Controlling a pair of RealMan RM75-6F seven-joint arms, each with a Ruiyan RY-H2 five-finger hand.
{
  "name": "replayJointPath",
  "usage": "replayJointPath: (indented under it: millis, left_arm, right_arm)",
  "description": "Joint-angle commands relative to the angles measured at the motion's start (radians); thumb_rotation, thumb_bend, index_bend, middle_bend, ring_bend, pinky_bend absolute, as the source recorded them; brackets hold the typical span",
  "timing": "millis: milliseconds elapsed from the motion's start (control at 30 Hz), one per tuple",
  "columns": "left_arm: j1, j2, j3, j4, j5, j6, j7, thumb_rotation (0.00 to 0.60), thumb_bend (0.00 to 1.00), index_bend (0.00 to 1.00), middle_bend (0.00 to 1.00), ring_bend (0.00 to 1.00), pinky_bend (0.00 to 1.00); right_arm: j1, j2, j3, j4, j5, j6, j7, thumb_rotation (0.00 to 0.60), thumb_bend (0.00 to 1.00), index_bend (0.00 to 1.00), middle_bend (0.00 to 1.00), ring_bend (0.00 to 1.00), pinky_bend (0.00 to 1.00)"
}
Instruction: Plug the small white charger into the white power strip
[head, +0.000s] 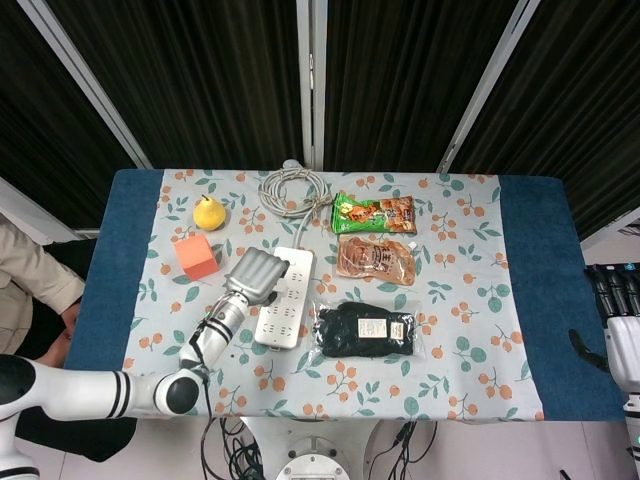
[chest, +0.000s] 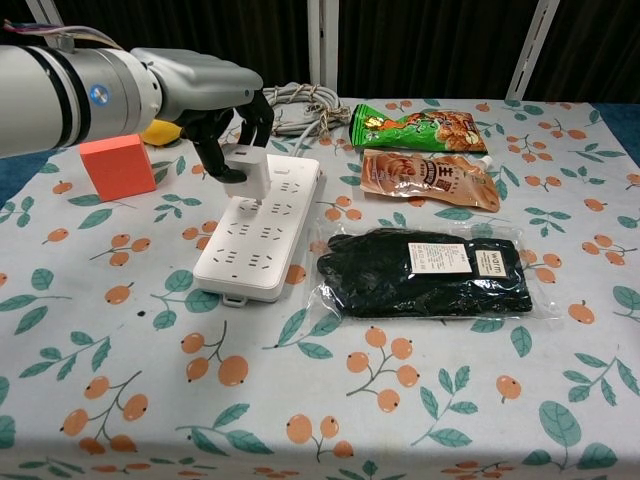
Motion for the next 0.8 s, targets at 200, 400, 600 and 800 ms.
replayJointPath:
  millis: [200, 400, 600, 800]
  left_arm:
    - [-0.031, -0.011, 0.023, 0.006, -0.052, 0.031, 0.014, 0.6, 0.49, 0.71, 0.78, 0.66, 0.69]
    - [-0.041, -0.013, 0.03, 0.013, -0.06, 0.042, 0.002, 0.6, 0.49, 0.71, 0.78, 0.66, 0.69]
    - [-0.052, -0.015, 0.043, 0.017, -0.069, 0.041, 0.0, 0.6, 0.49, 0.71, 0.78, 0.66, 0.69]
    - [-0.058, -0.022, 0.054, 0.027, -0.07, 0.044, -0.006, 0.6, 0.49, 0.71, 0.78, 0.66, 0.7]
  right_arm:
    - [-0.003, -0.001, -0.002, 0.003, 0.0, 0.002, 0.005, 0.6, 0.23, 0.0, 0.06, 0.0, 0.0]
    - [-0.006, 0.001, -0.002, 0.002, -0.001, 0.007, 0.004, 0.6, 0.23, 0.0, 0.06, 0.0, 0.0]
    - [-0.008, 0.002, -0.001, -0.001, 0.0, 0.009, 0.003, 0.6, 0.23, 0.0, 0.06, 0.0, 0.0]
    - [-0.008, 0.001, -0.001, 0.001, 0.002, 0.007, 0.004, 0.6, 0.23, 0.0, 0.06, 0.0, 0.0]
